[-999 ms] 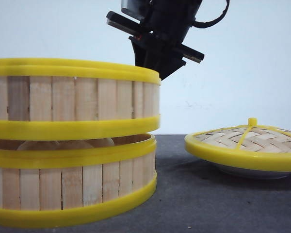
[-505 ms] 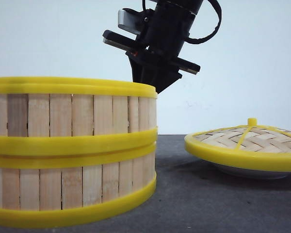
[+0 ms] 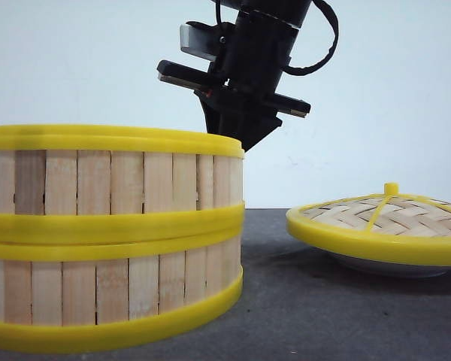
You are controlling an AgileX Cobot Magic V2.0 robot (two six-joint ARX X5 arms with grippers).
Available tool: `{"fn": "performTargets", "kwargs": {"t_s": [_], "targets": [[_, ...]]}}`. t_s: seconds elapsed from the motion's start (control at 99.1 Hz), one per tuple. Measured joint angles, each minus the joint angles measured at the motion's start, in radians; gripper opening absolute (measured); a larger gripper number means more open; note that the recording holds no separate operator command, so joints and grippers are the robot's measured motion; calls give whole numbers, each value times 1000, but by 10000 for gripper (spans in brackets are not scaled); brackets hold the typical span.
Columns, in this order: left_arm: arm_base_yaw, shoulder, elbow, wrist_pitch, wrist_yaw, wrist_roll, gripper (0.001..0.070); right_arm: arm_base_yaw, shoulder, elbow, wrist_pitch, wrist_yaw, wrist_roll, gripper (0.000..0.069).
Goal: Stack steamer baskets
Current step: 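Open the right gripper and raise it away from the stack, then reach the left gripper to the remaining bun basket and grasp its rim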
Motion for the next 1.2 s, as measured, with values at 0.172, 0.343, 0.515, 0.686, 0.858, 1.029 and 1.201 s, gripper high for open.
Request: {"fn": "performTargets", "kwargs": {"t_s": [0.172,0.343,0.515,0.686,0.858,1.029,1.201], "targets": [[0,0,0,0,0,0,386,-1,0,0,2,-13,-2,30],[12,37,8,4,0,0,386,1,-20,0,4,-32,-21,252],[66,161,111,28,0,9,386,-3,-114,0,-31,-51,-47,395],[159,357,255,39,0,35,386,-41,-262,0,-131,-92,-104,406],[219,559,342,39,0,46,386,-126,-402,0,-259,-52,-154,406],[238,711,387,53,0,53,386,-277,-497,-3,-372,-47,-182,406],[243,821,387,100,0,53,386,-423,-603,-105,-399,-45,-204,406]]}}
